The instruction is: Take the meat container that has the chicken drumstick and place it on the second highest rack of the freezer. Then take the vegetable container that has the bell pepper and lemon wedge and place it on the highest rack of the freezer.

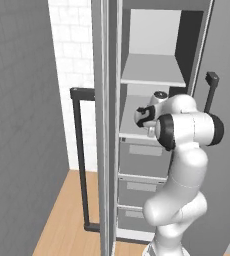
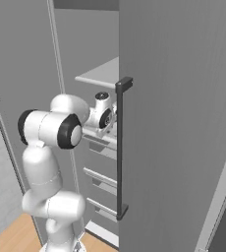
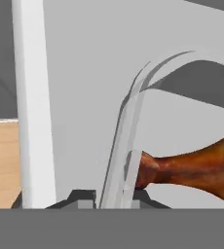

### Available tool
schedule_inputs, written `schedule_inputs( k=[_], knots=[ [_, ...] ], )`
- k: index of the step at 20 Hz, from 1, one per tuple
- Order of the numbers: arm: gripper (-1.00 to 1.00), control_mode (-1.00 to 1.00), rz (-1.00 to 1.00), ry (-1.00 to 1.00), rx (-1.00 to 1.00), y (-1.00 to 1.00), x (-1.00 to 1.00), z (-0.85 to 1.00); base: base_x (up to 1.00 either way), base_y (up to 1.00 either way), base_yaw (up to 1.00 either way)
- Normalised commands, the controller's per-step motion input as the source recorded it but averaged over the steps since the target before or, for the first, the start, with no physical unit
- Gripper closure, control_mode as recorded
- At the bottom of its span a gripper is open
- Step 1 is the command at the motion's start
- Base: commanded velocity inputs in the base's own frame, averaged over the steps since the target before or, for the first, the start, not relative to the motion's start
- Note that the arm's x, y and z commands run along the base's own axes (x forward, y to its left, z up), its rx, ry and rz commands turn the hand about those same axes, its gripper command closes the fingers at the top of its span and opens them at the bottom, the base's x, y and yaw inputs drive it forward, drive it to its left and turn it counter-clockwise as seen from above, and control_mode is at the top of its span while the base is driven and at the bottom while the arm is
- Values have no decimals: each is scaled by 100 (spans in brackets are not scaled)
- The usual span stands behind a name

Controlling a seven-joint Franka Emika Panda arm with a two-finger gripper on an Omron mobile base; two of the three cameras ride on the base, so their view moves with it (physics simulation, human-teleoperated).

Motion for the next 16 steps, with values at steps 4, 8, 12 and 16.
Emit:
schedule_inputs(
  k=[4,8,12,16],
  knots=[
    [100,-100,0,0,0,-9,42,-25,0,0,0],
    [100,-100,0,0,0,-1,31,-32,0,0,0],
    [100,-100,0,-1,0,0,18,-19,0,0,0],
    [100,-100,2,-4,-1,0,5,-21,0,0,0]
  ],
)
